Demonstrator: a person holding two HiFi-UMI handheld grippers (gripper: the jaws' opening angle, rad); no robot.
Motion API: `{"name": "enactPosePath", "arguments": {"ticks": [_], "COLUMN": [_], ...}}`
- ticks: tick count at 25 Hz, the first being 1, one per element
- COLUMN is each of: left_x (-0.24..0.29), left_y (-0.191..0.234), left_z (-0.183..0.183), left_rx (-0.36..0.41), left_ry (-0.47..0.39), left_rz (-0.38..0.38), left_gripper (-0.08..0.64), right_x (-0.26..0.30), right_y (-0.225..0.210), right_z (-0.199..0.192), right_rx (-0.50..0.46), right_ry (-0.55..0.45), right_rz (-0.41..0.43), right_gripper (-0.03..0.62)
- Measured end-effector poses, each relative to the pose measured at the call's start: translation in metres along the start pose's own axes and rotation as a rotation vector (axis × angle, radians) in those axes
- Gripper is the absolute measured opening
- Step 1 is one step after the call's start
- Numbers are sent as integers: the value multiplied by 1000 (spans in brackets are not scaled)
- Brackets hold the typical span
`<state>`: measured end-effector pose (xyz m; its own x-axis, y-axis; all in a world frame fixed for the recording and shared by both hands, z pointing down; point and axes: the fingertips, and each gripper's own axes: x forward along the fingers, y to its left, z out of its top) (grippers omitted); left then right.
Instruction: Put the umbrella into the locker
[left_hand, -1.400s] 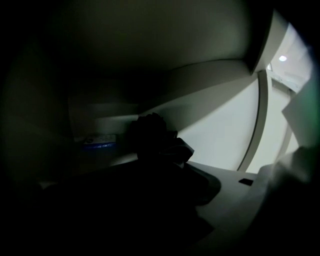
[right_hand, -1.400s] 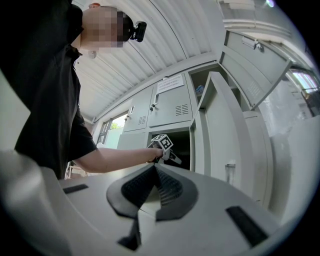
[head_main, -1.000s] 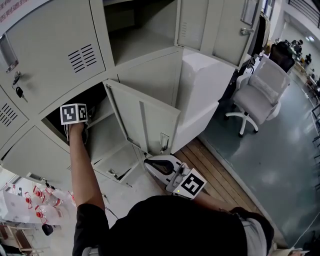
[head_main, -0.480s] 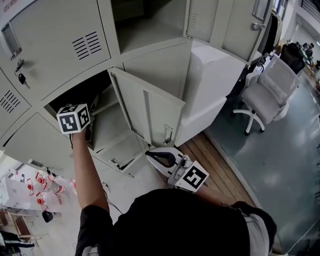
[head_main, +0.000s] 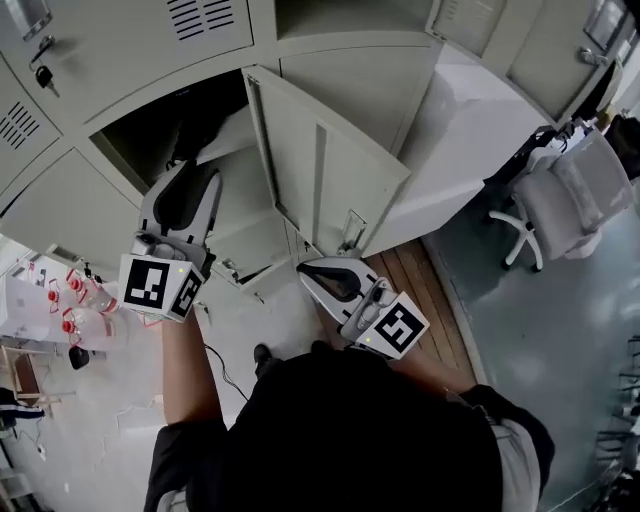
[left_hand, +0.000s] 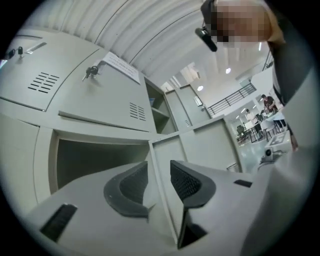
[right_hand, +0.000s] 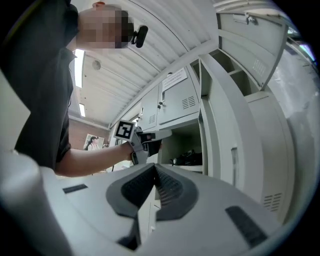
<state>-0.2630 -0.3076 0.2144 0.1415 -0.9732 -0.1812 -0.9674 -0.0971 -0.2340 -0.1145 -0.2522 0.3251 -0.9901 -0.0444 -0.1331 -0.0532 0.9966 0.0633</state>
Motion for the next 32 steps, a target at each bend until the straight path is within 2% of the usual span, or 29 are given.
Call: {"name": "enactPosePath", "arguments": {"ticks": [3,6,10,16,20,23,32], "left_x": [-24,-49,-75,-133,-187,-232,-370], "left_y": [-28,-53,-84,-110,-119,-137,-221], "left_z": [-6,-17,-49,-83,-100,-107,-110], "left_rx": [-4,-63,-120,-272,-360,-434,-516], "left_ry": [-22,-46,14,99,115,109,136], "left_rz": [-23,-44,-98,-91,-87,-95,-198], "left_gripper": [97,61,40,34,25,18,17], "right_x": [0,-1,4,4,2,-10,-64], "right_y": [0,3,8,31,63,89,203], "right_z": [-10,-21,-30,-42,-68,-80,-78], "right_rx": [34,62,93,136,190,234,171], "right_ry": [6,13,-6,-15,52,106,199], "right_rz": [35,67,98,115,132,90,23], "right_gripper": [12,12,12,12,12,12,11]}}
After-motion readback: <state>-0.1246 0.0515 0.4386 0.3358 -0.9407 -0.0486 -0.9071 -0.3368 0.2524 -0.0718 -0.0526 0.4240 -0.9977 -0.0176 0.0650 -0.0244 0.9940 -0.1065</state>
